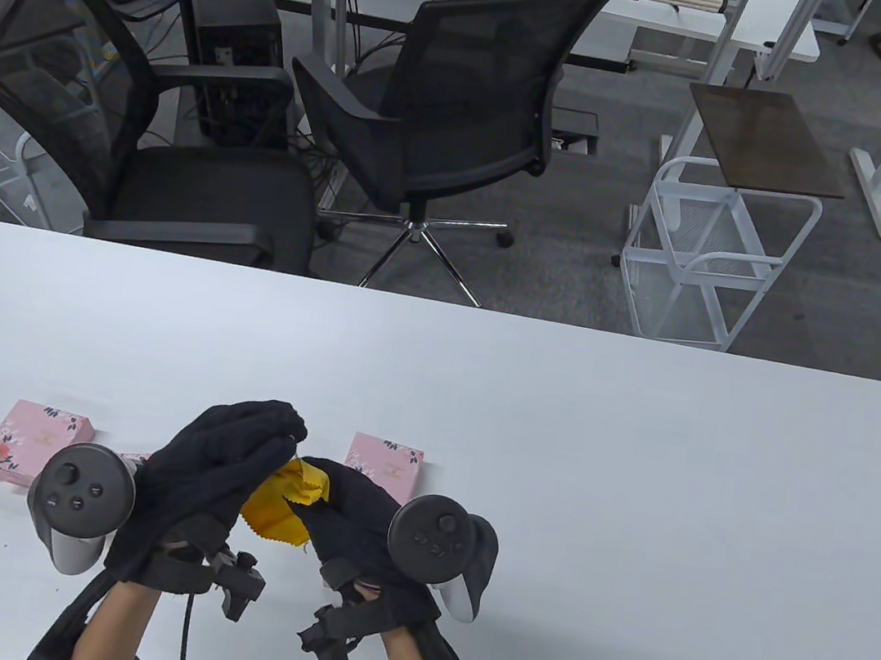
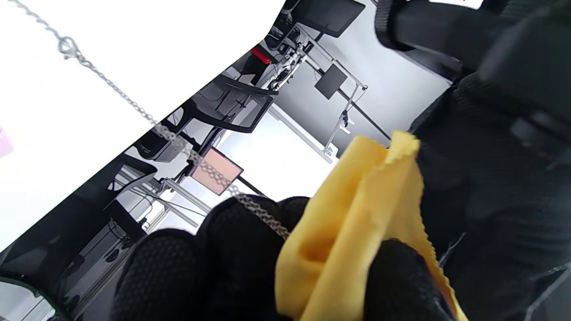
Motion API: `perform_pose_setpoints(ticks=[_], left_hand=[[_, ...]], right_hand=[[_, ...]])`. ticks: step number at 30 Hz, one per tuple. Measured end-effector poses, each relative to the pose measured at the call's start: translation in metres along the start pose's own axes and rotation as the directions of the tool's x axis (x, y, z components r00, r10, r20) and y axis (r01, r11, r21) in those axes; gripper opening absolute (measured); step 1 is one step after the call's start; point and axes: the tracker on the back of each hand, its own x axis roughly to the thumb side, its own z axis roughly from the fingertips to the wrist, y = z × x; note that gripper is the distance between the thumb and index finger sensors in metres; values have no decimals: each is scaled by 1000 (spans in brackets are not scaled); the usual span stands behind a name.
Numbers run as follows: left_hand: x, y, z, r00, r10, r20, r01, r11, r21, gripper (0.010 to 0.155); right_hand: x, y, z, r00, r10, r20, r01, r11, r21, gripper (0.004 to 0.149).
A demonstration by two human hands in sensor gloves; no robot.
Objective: Dust necklace
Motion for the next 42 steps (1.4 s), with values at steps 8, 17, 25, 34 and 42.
perform_pose_setpoints(ticks=[8,17,25,34,42], left_hand=[[-2,10,0,1000,11,-3,-11,1000,29,36],[-2,11,0,1000,-1,1,1,999,41,36],[0,14,1,999,-29,12,29,998,58,36],[0,17,1,1000,-12,11,11,997,76,36],[1,22,3,1000,-9,13,7,993,116,36]], right_hand=[[-7,1,-4,998,-65,-24,67,990,127,40],[-8,5,-3,999,36,-35,-33,996,85,40],[-10,9,-5,999,8,-52,0,987,161,40],[-12,12,-4,997,51,-65,-40,986,161,40],[-18,15,-6,989,122,-87,-105,978,181,39]])
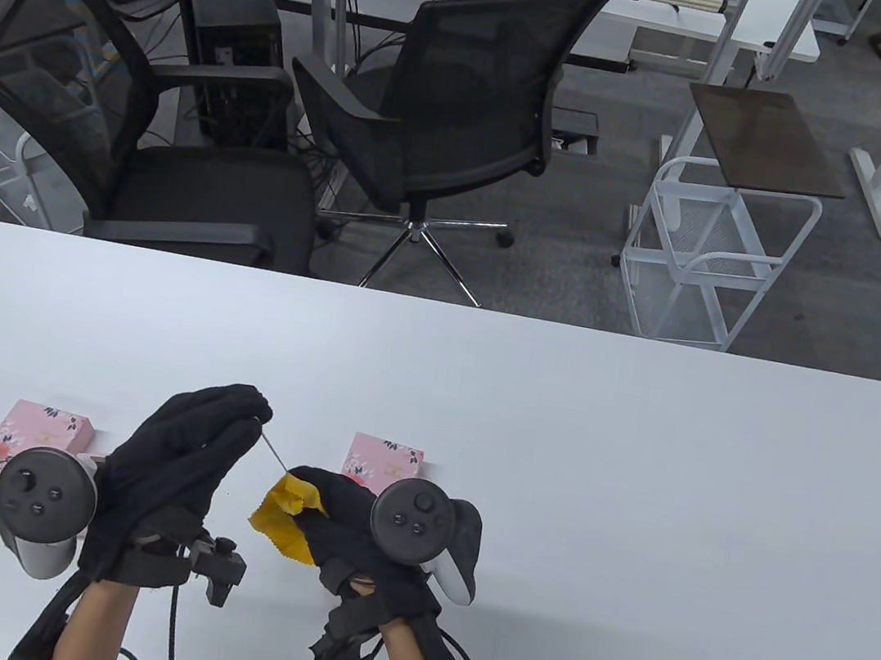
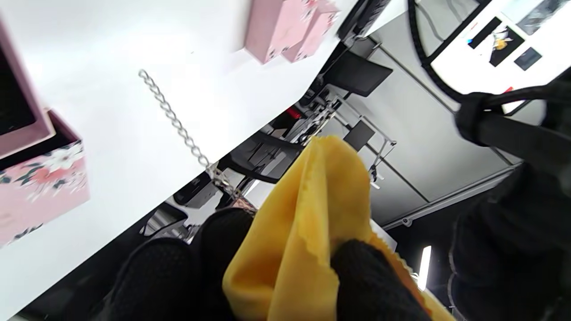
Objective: Dust necklace
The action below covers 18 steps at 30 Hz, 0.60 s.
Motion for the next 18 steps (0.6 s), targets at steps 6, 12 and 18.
perform_pose_setpoints(ticks=[6,12,18], left_hand=[[1,0,1,1000,23,-1,-23,999,36,36],[1,4,2,997,76,-6,-75,995,69,36],[1,6,2,997,84,-1,-83,993,80,36]], right_hand=[[-7,9,-1,999,-15,-42,16,1000,20,38],[-15,21,-7,999,-36,-33,42,982,183,41],[-21,31,-7,998,1,-64,9,987,159,39]])
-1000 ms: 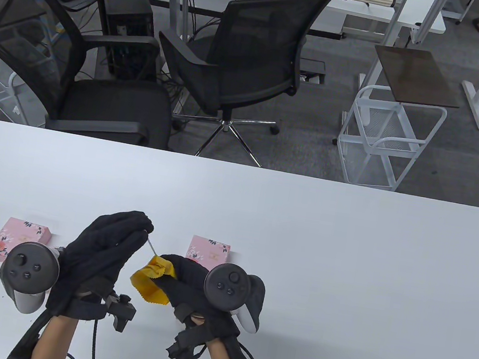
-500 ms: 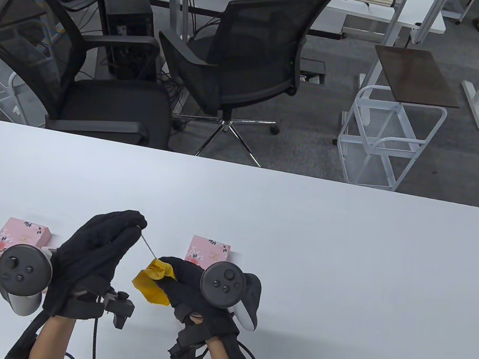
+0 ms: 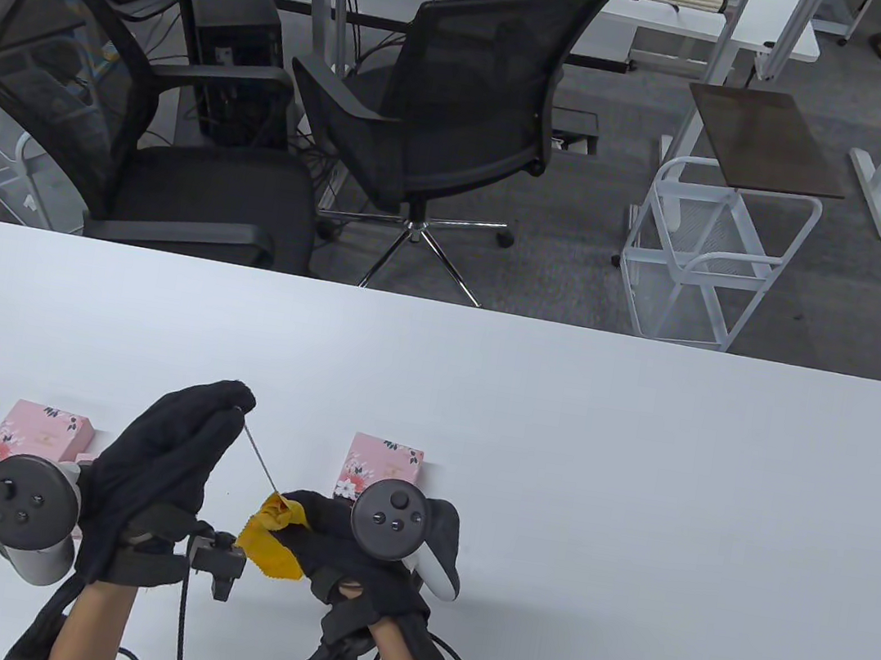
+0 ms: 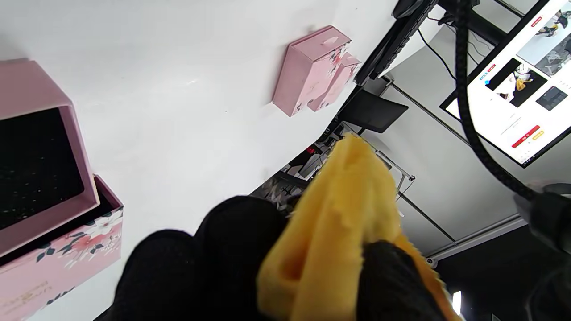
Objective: Dust necklace
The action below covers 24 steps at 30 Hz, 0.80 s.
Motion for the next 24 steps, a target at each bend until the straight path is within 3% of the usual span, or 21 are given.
perform_pose_setpoints(ticks=[6,12,24], left_hand=[[-1,-1,0,1000,-15,1,15,1000,3,36],[-1,0,0,1000,-13,-1,13,1000,6,36],[0,1,0,1000,-18,-3,18,1000,11,36]], right_hand=[[-2,12,-3,1000,-22,-14,23,998,61,39],[-3,16,-4,993,117,-29,-114,990,78,38],[-5,27,-6,974,216,-60,-204,964,170,39]])
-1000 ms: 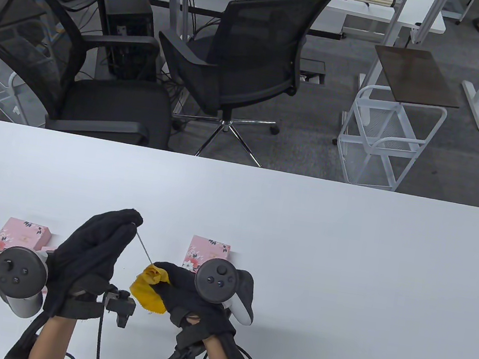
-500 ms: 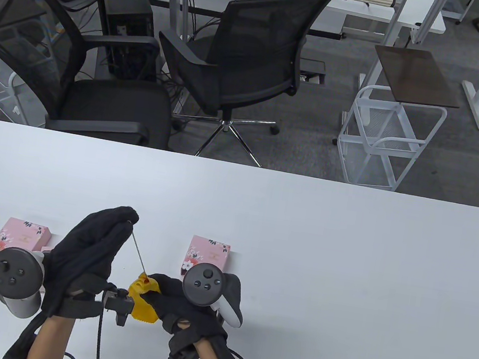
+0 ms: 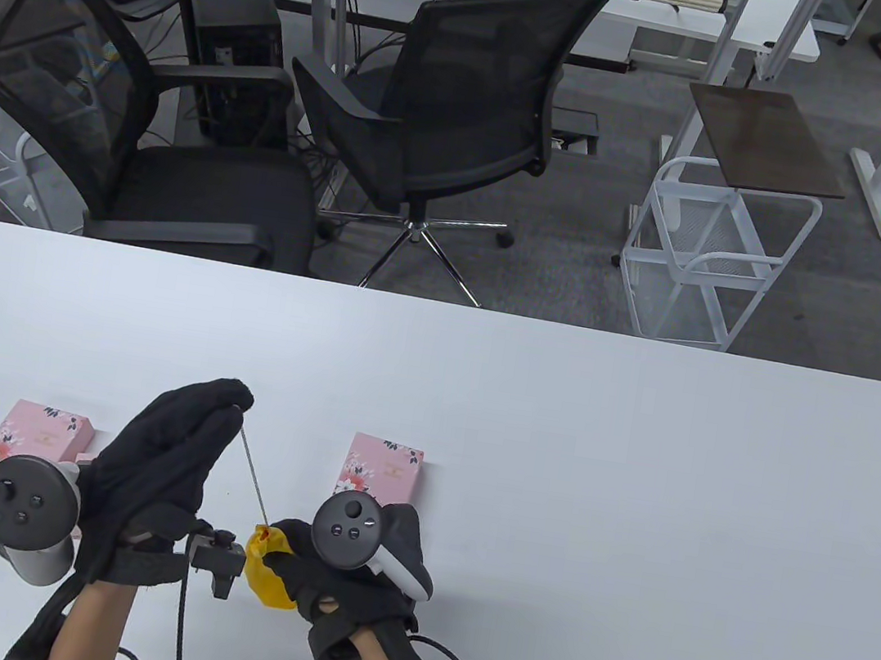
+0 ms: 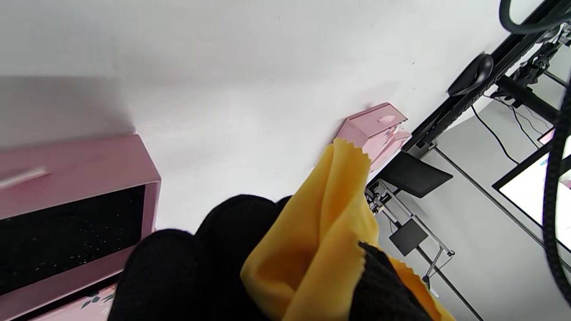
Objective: Dust necklace
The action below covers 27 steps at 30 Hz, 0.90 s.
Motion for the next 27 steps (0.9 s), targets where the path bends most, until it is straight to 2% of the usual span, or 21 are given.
perform_pose_setpoints(ticks=[5,15,20,27], left_hand=[[1,2,0,1000,14,4,-14,1000,11,36],[2,14,0,999,37,-2,-37,998,53,36],[0,23,-1,998,57,-5,-56,996,66,36],[-1,28,-1,997,80,-3,-79,995,68,36]], right_hand=[[-2,4,0,998,51,-28,-51,999,-12,39],[4,7,0,980,196,-47,-191,977,91,39],[5,-8,5,948,313,-66,-311,950,38,39],[-4,-25,9,954,286,-86,-284,958,39,40]])
